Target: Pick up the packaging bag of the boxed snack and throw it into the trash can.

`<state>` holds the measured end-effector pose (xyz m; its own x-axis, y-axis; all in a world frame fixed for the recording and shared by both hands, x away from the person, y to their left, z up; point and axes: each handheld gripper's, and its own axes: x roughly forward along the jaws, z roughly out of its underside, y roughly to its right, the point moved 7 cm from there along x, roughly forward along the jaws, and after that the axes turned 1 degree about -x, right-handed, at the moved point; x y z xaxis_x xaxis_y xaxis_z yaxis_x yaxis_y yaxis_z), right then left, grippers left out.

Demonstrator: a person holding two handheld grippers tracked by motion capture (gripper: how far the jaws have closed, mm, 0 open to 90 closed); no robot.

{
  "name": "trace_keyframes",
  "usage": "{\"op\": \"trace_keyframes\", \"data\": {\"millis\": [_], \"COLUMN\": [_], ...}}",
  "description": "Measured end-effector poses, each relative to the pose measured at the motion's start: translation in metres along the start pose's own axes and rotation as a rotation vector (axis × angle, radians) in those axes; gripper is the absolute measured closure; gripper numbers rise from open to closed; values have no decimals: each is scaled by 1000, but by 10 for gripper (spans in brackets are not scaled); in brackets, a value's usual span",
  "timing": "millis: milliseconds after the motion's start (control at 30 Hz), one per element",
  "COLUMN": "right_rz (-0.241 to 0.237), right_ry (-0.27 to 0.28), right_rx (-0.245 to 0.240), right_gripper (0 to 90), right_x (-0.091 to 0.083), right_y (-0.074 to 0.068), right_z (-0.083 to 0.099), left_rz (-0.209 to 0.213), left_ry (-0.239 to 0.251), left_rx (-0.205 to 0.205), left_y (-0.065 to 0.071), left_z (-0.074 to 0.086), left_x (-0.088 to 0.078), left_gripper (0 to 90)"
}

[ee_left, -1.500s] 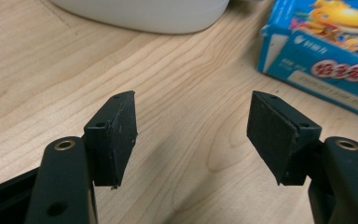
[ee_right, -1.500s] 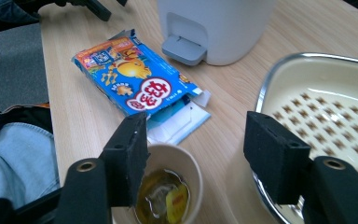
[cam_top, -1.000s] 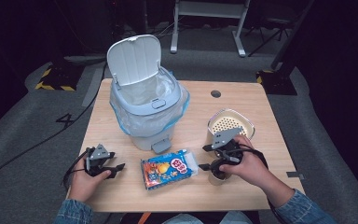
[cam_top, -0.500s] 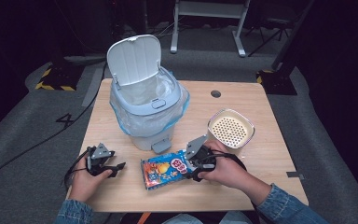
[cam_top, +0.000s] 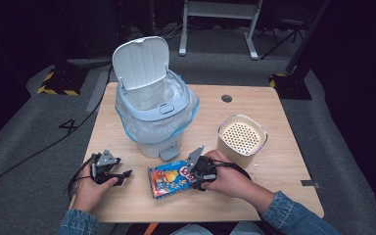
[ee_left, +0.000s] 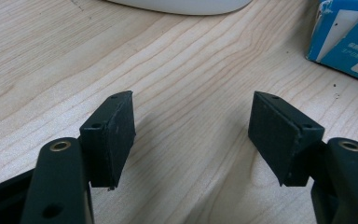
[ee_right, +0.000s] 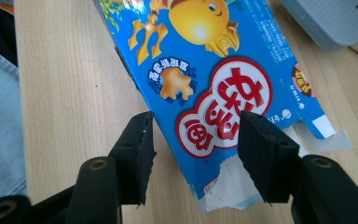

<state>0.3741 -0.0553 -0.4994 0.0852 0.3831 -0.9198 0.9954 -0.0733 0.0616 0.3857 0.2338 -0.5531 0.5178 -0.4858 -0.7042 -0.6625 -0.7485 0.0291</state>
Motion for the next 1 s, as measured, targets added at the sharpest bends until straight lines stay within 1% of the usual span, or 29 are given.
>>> {"op": "trace_keyframes", "data": {"millis": [67,100,133,167,200,233,267,300,333,400,433,500,533,567,600,633,733,800,833,867,900,933,967,1000], "right_rz": [-12,-19,-19,-20,-20,-15,-11,-11,-13,-15,-15,-15,-27,-27,-32,-37,-35,-37,-44,-44,-57,-57,-68,-68], "right_ry": [-9,-30,-30,-42,-42,-48,-56,-56,-59,-62,-62,-56,-45,-45,-40,-24,-10,18,48,48,75,75,102,102], "right_rx": [7,5,5,-1,-1,-8,-30,-30,-48,-70,-70,-99,-120,-120,-135,-142,-152,-151,-152,-152,-141,-141,-128,-128], "right_gripper": [464,476,476,519,519,563,605,605,648,710,710,745,791,791,819,861,877,886,891,891,895,895,897,897], "right_x": [4,8,8,9,9,9,9,9,10,12,12,12,11,11,10,8,4,-1,-6,-6,-12,-12,-19,-19], "right_y": [-1,-1,-1,-2,-2,-1,-1,-1,-2,-3,-3,-5,-9,-9,-11,-15,-17,-19,-19,-19,-21,-21,-23,-23], "right_z": [1,3,3,5,5,5,6,6,6,7,7,6,4,4,3,-1,-5,-10,-14,-14,-17,-17,-20,-20], "left_rz": [0,0,0,0,0,0,0,0,0,0,0,0,0,0,0,0,0,-1,0,0,0,0,0,0], "left_ry": [0,1,1,1,1,1,1,1,1,1,1,1,1,1,1,1,1,1,1,1,1,1,1,1], "left_rx": [0,-1,-1,-1,-1,-1,-1,0,-1,0,0,0,0,0,0,0,0,0,0,0,0,0,0,0], "left_y": [0,0,0,0,0,0,0,0,0,0,0,0,0,0,0,0,0,0,0,0,0,0,0,0], "left_z": [0,0,0,0,0,0,0,0,0,0,0,0,0,0,0,0,0,0,0,0,0,0,0,0], "left_x": [0,0,0,0,0,0,0,0,0,0,0,0,0,0,0,0,0,0,0,0,0,0,0,0], "left_gripper": [321,321,321,320,321,321,320,320,321,320,321,320,320,320,320,321,320,320,320,320,320,320,320,320]}}
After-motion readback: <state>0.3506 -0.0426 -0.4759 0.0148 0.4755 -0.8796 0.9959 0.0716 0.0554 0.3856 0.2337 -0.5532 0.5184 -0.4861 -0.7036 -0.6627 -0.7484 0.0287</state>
